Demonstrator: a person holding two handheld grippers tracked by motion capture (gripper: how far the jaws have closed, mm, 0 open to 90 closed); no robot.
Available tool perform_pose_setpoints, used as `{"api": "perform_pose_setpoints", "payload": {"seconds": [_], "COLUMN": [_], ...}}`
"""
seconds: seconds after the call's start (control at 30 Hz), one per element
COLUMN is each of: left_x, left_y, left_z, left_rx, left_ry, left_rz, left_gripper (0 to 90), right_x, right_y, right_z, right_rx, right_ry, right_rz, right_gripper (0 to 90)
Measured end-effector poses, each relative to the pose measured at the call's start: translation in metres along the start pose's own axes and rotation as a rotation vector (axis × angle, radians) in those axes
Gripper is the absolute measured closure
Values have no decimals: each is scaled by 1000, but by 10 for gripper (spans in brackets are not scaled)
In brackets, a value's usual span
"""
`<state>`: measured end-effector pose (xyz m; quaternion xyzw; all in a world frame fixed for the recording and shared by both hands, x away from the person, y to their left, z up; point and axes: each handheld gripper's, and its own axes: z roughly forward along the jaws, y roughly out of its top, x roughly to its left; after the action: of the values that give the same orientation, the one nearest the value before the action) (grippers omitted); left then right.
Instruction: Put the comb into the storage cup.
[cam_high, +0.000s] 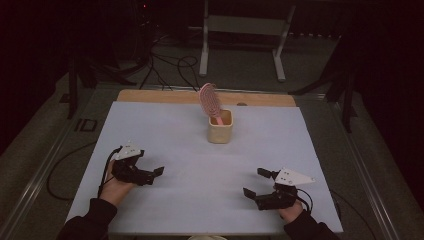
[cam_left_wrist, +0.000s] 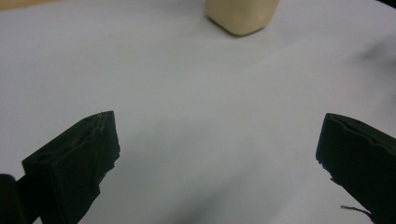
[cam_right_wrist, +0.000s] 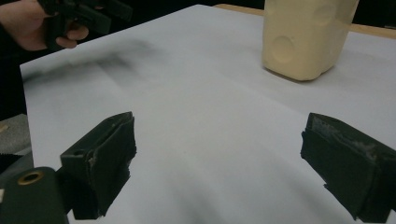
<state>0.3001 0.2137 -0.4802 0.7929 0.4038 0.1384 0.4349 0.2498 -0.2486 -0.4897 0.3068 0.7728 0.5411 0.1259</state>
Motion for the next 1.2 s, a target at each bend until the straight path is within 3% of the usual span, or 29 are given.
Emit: {"api": "perform_pose_setpoints", "payload": {"seconds": [0.33, 0.6, 0.83, 1.2], "left_x": [-3, -13, -10, -9], "left_y": [-31, -47, -61, -70], "left_z": [-16, -29, -37, -38], "left_rx": [3, 1, 11, 15], "left_ry": [-1, 18, 47, 94], "left_rz": [-33, -25, -44, -40], "left_gripper": [2, 2, 2, 2], "right_x": [0, 0, 1, -1], "right_y": [0, 0, 0, -1], "right_z": [1, 1, 1, 1], "right_rx": [-2, 2, 3, 6], "right_ry": [-3, -5, -3, -10], "right_rz": [1, 1, -1, -6], "right_gripper": [99, 99, 99, 99]}}
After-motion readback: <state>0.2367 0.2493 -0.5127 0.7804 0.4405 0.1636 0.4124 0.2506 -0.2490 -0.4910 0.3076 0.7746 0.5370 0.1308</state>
